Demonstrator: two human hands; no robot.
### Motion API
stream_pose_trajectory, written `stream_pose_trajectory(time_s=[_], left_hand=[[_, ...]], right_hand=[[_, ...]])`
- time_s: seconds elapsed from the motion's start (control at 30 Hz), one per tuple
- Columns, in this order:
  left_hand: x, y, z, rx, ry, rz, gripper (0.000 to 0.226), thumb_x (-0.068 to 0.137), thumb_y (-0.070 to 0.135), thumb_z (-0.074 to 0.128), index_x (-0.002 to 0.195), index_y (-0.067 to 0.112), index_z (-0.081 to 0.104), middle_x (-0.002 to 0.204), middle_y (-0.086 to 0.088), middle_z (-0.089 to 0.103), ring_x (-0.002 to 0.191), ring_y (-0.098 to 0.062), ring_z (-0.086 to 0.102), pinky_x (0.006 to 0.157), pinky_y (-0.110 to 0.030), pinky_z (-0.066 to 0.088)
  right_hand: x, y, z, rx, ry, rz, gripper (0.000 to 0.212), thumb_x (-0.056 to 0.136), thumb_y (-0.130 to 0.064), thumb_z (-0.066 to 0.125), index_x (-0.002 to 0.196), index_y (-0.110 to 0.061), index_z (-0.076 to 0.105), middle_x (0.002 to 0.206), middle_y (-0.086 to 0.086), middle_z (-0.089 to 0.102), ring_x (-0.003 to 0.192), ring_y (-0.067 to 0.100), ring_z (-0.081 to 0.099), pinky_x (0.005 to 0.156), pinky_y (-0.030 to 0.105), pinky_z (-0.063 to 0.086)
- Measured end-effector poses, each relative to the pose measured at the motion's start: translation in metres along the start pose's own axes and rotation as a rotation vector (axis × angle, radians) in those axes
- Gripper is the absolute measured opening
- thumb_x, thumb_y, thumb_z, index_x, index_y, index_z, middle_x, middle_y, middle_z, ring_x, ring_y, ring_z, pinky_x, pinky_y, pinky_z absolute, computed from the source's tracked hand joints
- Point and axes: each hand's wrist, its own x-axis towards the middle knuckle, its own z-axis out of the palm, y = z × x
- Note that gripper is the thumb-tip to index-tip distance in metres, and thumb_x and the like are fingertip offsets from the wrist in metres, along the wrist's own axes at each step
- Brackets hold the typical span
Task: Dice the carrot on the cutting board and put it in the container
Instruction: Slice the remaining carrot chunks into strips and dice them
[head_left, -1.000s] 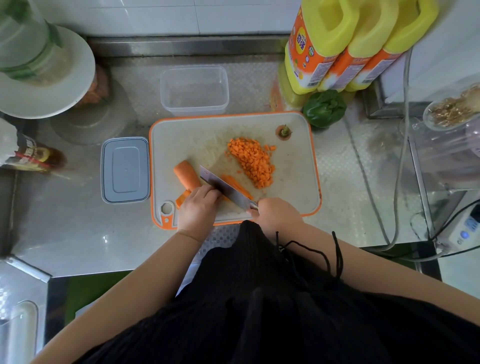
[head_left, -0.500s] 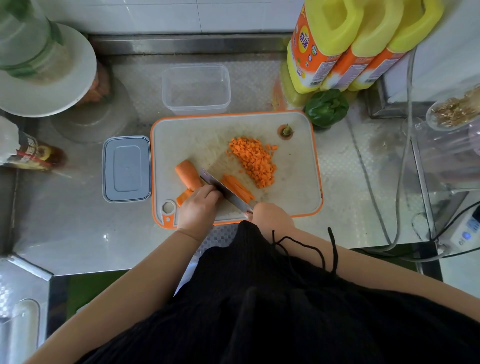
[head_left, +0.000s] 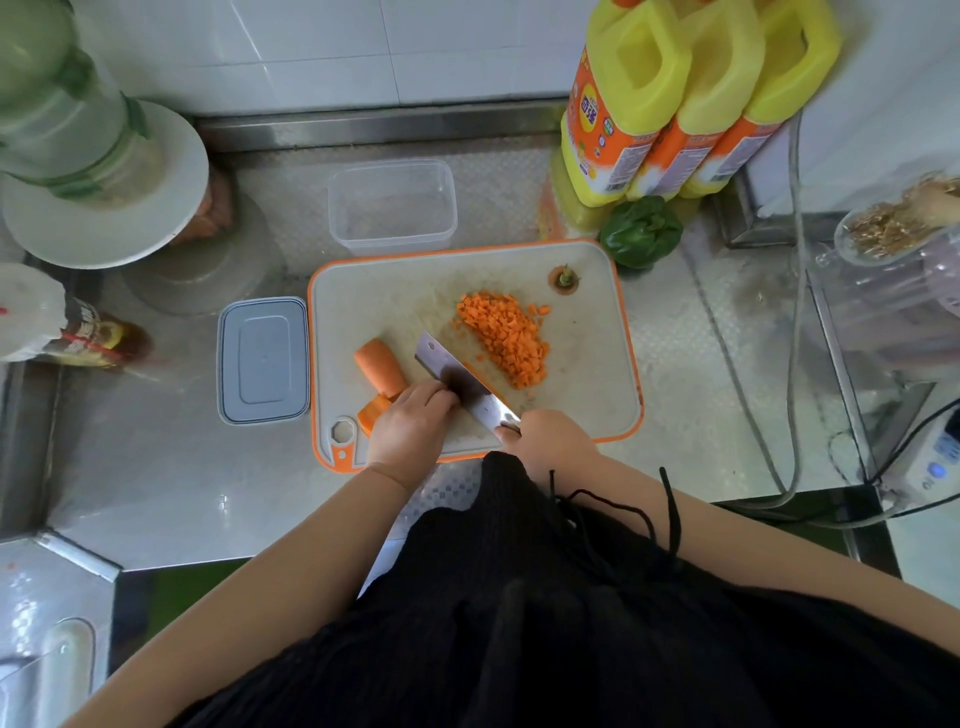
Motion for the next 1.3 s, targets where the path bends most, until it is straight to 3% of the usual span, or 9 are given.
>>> stream_pose_trajectory(time_s=[0.3, 0.53, 0.67, 0.77, 0.93, 1.07, 1.13, 1.23, 1.3], left_hand=[[-0.012, 0.001, -0.011, 0.157, -0.113, -0.013, 0.036, 0.067, 0.007, 0.080, 0.100, 0.012, 0.067, 0.103, -0.003, 0.064, 0.098, -0.028, 0.060, 0.073, -0.040, 0.056], [0.013, 0.013, -0.045, -0.069, 0.351, -0.105, 0.021, 0.084, -0.004, 0.052, 0.101, 0.005, 0.060, 0.104, -0.014, 0.056, 0.096, -0.030, 0.050, 0.087, -0.035, 0.041], [0.039, 0.013, -0.072, -0.094, -0.039, -0.116, 0.032, 0.087, 0.029, 0.038, 0.093, 0.012, 0.065, 0.096, -0.002, 0.062, 0.097, -0.025, 0.050, 0.087, -0.036, 0.041], [0.048, 0.010, -0.075, 0.056, -0.382, -0.071, 0.053, 0.085, 0.046, 0.020, 0.094, 0.020, 0.066, 0.097, 0.002, 0.061, 0.100, -0.025, 0.049, 0.091, -0.039, 0.038], [0.051, 0.012, -0.069, 0.199, -0.599, 0.052, 0.069, 0.086, 0.052, 0.005, 0.108, 0.021, 0.062, 0.106, -0.001, 0.057, 0.097, -0.022, 0.046, 0.087, -0.037, 0.035], [0.065, 0.020, -0.066, 0.300, -0.716, 0.065, 0.056, 0.101, 0.045, 0.014, 0.118, 0.021, 0.062, 0.116, -0.002, 0.057, 0.106, -0.024, 0.046, 0.090, -0.038, 0.037], [0.074, 0.022, -0.073, 0.213, -0.523, 0.091, 0.061, 0.096, 0.050, 0.016, 0.118, 0.019, 0.064, 0.117, -0.003, 0.060, 0.107, -0.027, 0.050, 0.091, -0.041, 0.041], [0.081, 0.014, -0.089, 0.075, 0.029, 0.217, 0.032, 0.095, 0.033, 0.048, 0.112, 0.011, 0.065, 0.110, -0.010, 0.062, 0.103, -0.028, 0.054, 0.090, -0.039, 0.044], [0.075, 0.002, -0.091, 0.093, 0.205, 0.340, 0.017, 0.092, 0.022, 0.060, 0.105, 0.010, 0.062, 0.103, -0.013, 0.062, 0.096, -0.029, 0.056, 0.085, -0.038, 0.046]], right_hand=[[-0.010, -0.002, -0.009, 0.095, 0.013, 0.006, 0.038, 0.100, -0.037, 0.040, 0.084, -0.005, 0.053, 0.074, 0.009, 0.051, 0.077, 0.028, 0.051, 0.065, 0.031, 0.036], [-0.022, 0.006, -0.016, -0.088, 0.119, -0.087, 0.028, 0.101, -0.031, 0.037, 0.103, -0.007, 0.051, 0.082, 0.007, 0.060, 0.078, 0.029, 0.059, 0.058, 0.031, 0.037], [-0.031, 0.008, -0.006, -0.217, 0.191, -0.160, 0.037, 0.098, -0.026, 0.039, 0.129, -0.006, 0.034, 0.064, -0.003, 0.043, 0.055, 0.020, 0.045, 0.049, 0.031, 0.032], [-0.033, 0.008, -0.002, -0.199, 0.225, -0.198, 0.040, 0.097, -0.027, 0.042, 0.130, -0.006, 0.031, 0.064, -0.004, 0.040, 0.058, 0.021, 0.046, 0.054, 0.032, 0.037], [-0.033, 0.006, 0.001, -0.207, 0.209, -0.224, 0.033, 0.096, -0.019, 0.044, 0.124, -0.007, 0.032, 0.081, 0.004, 0.053, 0.063, 0.025, 0.048, 0.056, 0.034, 0.038], [-0.035, 0.006, 0.001, -0.191, 0.203, -0.225, 0.032, 0.095, -0.023, 0.044, 0.121, -0.007, 0.034, 0.075, 0.002, 0.049, 0.062, 0.026, 0.049, 0.056, 0.035, 0.040], [-0.036, 0.008, -0.002, -0.157, 0.215, -0.208, 0.035, 0.096, -0.027, 0.045, 0.123, -0.008, 0.033, 0.071, 0.000, 0.051, 0.062, 0.025, 0.054, 0.056, 0.034, 0.044], [-0.033, 0.013, -0.008, -0.048, 0.243, -0.120, 0.031, 0.096, -0.027, 0.044, 0.119, -0.009, 0.035, 0.069, 0.000, 0.051, 0.063, 0.026, 0.056, 0.058, 0.035, 0.046], [-0.030, 0.018, -0.012, 0.031, 0.290, -0.060, 0.027, 0.095, -0.026, 0.044, 0.116, -0.010, 0.036, 0.070, -0.001, 0.050, 0.064, 0.026, 0.055, 0.057, 0.033, 0.044]])
